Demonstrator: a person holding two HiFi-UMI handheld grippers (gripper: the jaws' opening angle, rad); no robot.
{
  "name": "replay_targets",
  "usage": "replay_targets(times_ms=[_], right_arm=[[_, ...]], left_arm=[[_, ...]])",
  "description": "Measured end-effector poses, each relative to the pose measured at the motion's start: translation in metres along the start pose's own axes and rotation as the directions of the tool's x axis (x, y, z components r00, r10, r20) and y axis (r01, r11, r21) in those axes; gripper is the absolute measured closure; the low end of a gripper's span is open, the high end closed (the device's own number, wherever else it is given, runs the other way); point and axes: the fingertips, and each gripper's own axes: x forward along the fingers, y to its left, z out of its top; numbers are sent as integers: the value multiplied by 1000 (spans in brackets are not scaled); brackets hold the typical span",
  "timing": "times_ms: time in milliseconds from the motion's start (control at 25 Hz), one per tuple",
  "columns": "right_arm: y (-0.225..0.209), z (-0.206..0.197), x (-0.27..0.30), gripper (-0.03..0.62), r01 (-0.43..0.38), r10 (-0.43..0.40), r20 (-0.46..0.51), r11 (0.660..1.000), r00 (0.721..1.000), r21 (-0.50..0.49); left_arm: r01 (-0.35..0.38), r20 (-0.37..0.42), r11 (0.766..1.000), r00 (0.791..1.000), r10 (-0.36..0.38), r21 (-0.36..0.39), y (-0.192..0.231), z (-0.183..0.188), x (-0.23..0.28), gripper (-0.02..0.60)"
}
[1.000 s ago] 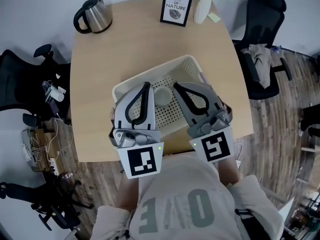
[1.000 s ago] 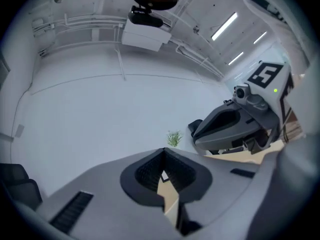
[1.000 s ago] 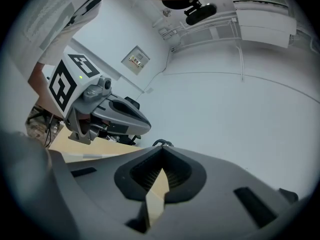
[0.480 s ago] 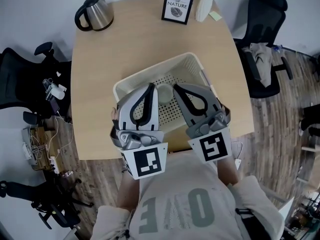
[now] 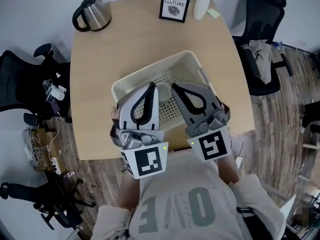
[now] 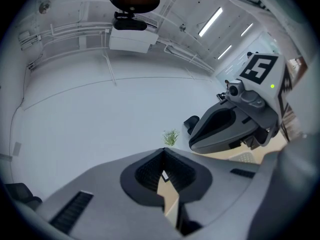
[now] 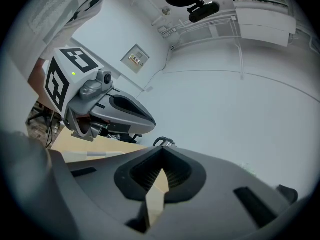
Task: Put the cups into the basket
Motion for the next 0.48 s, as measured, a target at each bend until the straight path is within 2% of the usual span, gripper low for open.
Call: replay_targets(times_ms=[360, 480], right_arm=[[-5, -8, -2, 595, 3, -3, -11, 1000, 1000, 4], [-5, -11, -2, 595, -6, 6, -15, 1000, 1000, 6]], left_arm=[[-28, -42, 999, 999, 29, 20, 13, -11, 0, 572], [-27, -92, 999, 995, 29, 30, 15, -16, -1, 572]])
